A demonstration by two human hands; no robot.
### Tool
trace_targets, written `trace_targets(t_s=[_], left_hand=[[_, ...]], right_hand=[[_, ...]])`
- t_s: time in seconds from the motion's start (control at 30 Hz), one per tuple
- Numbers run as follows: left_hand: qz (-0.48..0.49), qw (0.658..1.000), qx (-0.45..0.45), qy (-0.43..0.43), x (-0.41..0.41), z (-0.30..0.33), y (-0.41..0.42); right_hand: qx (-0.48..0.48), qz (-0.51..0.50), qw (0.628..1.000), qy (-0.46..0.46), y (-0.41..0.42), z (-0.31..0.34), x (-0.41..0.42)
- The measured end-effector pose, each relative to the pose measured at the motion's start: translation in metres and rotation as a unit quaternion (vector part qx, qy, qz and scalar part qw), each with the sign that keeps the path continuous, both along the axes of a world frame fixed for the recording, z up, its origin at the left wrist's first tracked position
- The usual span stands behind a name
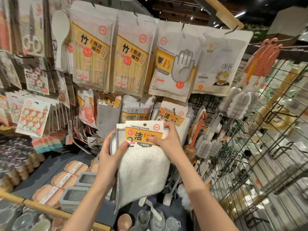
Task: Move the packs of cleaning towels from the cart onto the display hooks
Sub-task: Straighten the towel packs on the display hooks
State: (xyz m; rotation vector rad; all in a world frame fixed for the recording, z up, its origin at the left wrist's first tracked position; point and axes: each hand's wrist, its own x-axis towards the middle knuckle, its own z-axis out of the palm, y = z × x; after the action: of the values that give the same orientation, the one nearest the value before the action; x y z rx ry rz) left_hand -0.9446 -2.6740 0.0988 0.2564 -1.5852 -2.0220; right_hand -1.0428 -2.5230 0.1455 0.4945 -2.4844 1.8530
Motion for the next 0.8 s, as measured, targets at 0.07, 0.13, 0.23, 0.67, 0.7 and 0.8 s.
trace_targets(t_s=[0.07,0.13,0.23,0.67,0.7,0.8], left_hand=[[-0.014,1.000,0.026,0.000,0.000,-0.001,-0.001],[-0.019,0.999,0.035,0.008,-0.001,0.000,-0.003],[-0.008,0.999,0.036,0.002,-0.005,0.001,-0.005],[0.051,0.998,0.013,-0.016,-0.027,-0.005,-0.009],[0.058,0.998,0.007,-0.011,-0.029,-0.003,-0.009],[0.069,0.997,-0.014,-0.008,-0.035,-0.001,-0.010]], right_hand=[[-0.006,0.005,1.000,0.019,0.002,0.002,-0.002],[-0.011,0.011,0.999,0.037,0.004,0.003,-0.004],[-0.019,0.012,0.999,0.042,0.005,0.003,-0.009],[-0.058,-0.002,0.998,0.023,0.008,-0.001,-0.036],[-0.061,-0.010,0.998,0.019,0.008,-0.001,-0.039],[-0.082,-0.036,0.996,0.016,0.011,-0.002,-0.045]])
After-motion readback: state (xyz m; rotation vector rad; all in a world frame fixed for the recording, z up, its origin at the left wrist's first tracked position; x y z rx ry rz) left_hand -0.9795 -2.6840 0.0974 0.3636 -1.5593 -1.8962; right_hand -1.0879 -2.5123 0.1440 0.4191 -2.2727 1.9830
